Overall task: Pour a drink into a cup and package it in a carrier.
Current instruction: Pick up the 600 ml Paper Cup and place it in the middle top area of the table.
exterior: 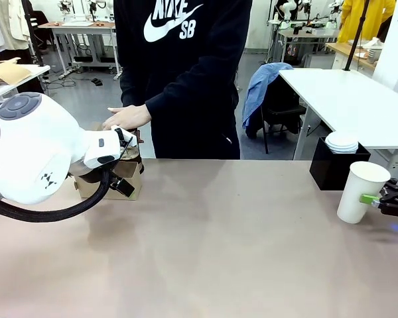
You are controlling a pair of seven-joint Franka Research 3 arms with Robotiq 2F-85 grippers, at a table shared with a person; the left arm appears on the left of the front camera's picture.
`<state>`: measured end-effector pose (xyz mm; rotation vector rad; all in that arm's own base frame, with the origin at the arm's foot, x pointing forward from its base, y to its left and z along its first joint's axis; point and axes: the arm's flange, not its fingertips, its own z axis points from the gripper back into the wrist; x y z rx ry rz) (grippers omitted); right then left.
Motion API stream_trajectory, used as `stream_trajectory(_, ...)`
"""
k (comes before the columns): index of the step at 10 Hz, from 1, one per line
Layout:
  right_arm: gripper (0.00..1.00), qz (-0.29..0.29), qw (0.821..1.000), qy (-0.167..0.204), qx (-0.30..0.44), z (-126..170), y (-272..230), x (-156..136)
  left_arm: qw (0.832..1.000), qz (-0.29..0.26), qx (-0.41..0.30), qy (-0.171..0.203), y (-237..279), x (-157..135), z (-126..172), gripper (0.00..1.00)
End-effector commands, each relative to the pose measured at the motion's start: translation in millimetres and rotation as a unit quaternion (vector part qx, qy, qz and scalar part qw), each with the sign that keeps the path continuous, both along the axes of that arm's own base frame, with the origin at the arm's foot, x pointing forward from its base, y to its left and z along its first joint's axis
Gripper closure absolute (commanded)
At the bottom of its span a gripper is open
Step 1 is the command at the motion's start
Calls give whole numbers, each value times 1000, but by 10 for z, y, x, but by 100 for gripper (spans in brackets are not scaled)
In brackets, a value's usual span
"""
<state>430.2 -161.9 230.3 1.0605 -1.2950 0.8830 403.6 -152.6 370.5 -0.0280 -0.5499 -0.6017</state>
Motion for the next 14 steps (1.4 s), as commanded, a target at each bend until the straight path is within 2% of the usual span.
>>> stream_trajectory(1,0,3,1000,17,9,-21,90,100,1000,0,-1,0,7,0,0,0)
stream_trajectory(3,0,9,1000,17,10,-69,112,138,1000,0,-1,0,7,0,0,0)
stream_trajectory(4,20,12,1000,25,10,-86,82,120,1000,0,-1,0,7,0,0,0)
stream_trajectory(5,20,19,999,25,-19,-47,-63,45,1000,0,-1,0,7,0,0,0)
stream_trajectory(6,20,14,1000,11,4,-112,112,41,1000,0,-1,0,7,0,0,0)
stream_trajectory(9,19,13,1000,12,0,-117,66,36,1000,0,-1,0,7,0,0,0)
stream_trajectory(12,19,-52,999,12,-1,425,570,-50,1000,0,-1,0,7,0,0,0)
stream_trajectory(14,19,-87,996,10,-2,702,896,37,1000,0,-1,0,7,0,0,0)
